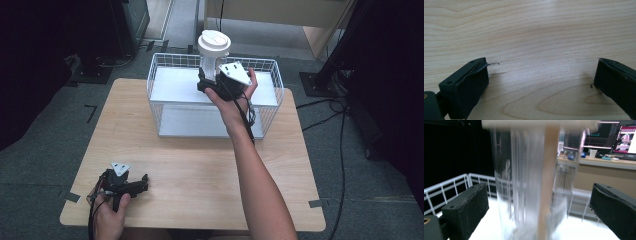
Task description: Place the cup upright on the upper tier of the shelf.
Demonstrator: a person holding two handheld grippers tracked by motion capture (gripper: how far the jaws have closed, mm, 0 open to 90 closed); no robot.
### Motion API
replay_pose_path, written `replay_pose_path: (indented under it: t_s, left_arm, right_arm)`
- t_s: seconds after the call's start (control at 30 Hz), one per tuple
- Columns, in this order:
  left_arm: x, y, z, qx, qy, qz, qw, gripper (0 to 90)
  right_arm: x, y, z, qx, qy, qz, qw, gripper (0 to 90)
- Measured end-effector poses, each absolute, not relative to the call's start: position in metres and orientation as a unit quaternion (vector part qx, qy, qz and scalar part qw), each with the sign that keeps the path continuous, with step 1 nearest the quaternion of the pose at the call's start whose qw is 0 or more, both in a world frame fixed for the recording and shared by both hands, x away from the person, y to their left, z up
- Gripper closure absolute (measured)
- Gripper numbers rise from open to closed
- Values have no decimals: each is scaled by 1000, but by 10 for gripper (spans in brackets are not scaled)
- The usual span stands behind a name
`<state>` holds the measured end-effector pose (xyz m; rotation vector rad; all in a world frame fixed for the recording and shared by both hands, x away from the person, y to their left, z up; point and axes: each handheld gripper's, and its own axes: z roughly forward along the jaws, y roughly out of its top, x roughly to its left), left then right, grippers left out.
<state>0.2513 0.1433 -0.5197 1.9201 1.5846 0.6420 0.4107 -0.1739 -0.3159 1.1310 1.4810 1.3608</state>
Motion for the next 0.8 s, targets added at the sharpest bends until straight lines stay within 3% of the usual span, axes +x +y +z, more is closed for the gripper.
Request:
replay_pose_path:
  t_s: [0.8]
  left_arm:
    - [251,143,-520,717,591,240,281,0]
  right_arm:
    - [340,-236,-375,453,594,522,412,23]
